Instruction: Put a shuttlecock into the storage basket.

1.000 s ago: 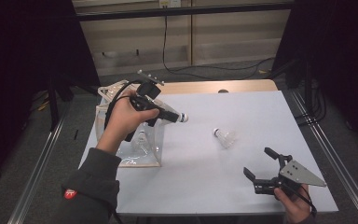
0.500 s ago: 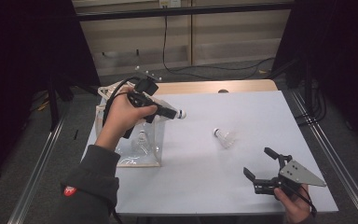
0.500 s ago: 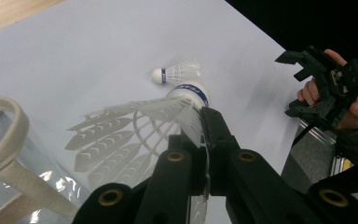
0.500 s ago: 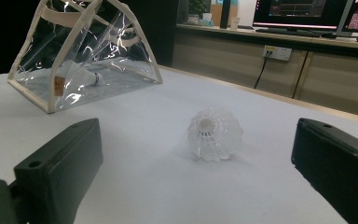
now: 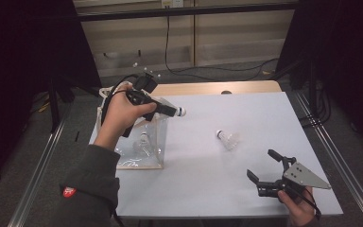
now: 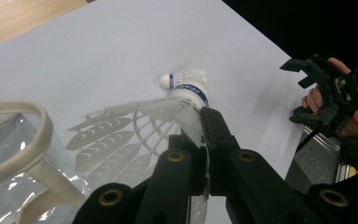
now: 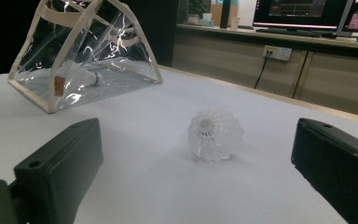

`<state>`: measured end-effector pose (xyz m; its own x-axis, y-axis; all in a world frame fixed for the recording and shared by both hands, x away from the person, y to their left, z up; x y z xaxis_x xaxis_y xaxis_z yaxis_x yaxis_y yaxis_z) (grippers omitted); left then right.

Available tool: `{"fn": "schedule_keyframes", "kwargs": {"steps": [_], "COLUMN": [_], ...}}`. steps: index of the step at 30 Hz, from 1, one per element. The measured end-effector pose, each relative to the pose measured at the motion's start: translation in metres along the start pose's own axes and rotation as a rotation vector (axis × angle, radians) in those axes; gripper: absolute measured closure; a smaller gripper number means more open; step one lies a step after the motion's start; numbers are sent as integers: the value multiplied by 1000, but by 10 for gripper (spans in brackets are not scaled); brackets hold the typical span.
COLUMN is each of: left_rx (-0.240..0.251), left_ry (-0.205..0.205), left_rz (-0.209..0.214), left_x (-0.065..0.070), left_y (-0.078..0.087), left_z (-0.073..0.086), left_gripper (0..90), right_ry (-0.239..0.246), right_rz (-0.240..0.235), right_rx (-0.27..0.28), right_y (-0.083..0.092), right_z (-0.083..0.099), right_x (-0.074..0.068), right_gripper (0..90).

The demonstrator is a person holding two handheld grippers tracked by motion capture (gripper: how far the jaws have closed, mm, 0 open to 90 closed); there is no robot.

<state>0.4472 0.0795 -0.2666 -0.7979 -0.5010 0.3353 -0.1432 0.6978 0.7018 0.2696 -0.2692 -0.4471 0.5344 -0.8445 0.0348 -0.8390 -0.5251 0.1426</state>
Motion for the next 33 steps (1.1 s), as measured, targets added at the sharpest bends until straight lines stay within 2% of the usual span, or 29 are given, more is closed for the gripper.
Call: {"fn": "schedule_keyframes", "kwargs": {"steps": [3, 19, 22, 26, 33], "left_rx": [11, 8, 20, 13, 22], "left_ry": [12, 17, 32, 25, 41], "left_rz": [0, -38, -41, -50, -65], "left_x": [-2, -9, -11, -13, -17], "left_y": [1, 9, 11, 14, 16], "left_z": [0, -2, -2, -3, -3], "left_gripper": [892, 892, 892, 892, 892], "right_ry": [3, 6, 5, 7, 7], "right_rz": [1, 1, 1, 0, 2], "right_rx": [1, 2, 2, 1, 2], "right_y": [0, 0, 0, 0, 0], "right_z": [0, 0, 0, 0, 0], "right_x": [0, -1, 0, -1, -1], "right_gripper": [17, 17, 17, 17, 17]}}
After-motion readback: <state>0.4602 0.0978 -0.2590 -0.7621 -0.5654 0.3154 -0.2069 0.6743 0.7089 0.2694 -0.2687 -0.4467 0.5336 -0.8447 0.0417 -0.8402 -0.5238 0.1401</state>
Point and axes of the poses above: each handheld gripper's, and its own axes: y roughly backward along the jaws, z roughly out of its underside, x roughly to its right, the point moved 3 cm from there along -y, roughly forward along the jaws
